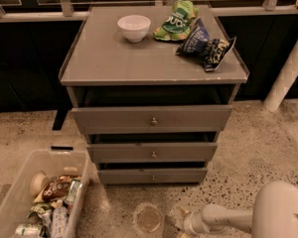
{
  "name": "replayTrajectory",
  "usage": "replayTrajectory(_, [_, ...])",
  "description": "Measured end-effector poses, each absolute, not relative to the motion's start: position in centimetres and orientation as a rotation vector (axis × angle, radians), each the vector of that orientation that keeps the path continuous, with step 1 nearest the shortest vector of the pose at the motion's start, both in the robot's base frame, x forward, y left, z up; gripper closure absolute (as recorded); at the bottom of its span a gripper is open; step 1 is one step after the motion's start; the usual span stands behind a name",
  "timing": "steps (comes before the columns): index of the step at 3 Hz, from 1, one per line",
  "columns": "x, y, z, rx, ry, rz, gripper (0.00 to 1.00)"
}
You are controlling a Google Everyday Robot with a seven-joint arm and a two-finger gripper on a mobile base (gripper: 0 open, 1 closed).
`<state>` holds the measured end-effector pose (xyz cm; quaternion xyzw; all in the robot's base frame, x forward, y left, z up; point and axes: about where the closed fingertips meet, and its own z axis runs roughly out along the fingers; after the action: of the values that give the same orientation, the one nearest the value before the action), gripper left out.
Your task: Open bottom drawer
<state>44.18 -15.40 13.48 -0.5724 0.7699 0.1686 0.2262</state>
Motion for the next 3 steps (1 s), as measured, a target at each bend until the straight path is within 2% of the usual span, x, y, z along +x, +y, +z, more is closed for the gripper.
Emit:
replayTrajectory(1, [44.0,-15.4,13.6,-1.578,2.122,0.468,0.00])
replayTrajectory(2, [47.0,-15.1,15.6,-1.572,2.042,0.396,0.00])
replayTrajectory(3, [52.2,-15.0,20.0,-1.513,1.935,0.309,0.00])
